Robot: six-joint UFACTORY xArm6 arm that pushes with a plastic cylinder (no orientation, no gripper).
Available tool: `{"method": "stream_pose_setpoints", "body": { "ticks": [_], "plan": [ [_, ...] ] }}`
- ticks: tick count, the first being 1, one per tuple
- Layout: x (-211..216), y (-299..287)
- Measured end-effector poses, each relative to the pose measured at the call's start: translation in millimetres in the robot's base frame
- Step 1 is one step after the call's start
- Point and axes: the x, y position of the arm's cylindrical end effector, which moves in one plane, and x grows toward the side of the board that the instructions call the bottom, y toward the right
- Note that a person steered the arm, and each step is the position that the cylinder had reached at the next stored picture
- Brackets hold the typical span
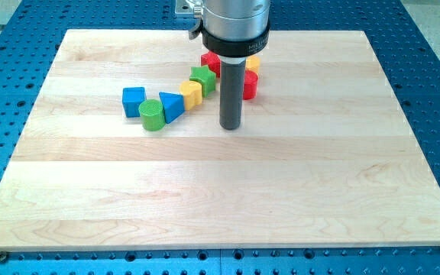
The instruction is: Place the arm vertically below the blue triangle
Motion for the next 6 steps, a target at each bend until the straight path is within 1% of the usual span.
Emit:
{"method": "stream_pose_setpoints", "body": {
  "ticks": [1,4,5,6],
  "plan": [
    [2.0,0.7],
    [32.6,6.7],
    [61.5,-8.6],
    [96.3,-63.9]
  ]
}}
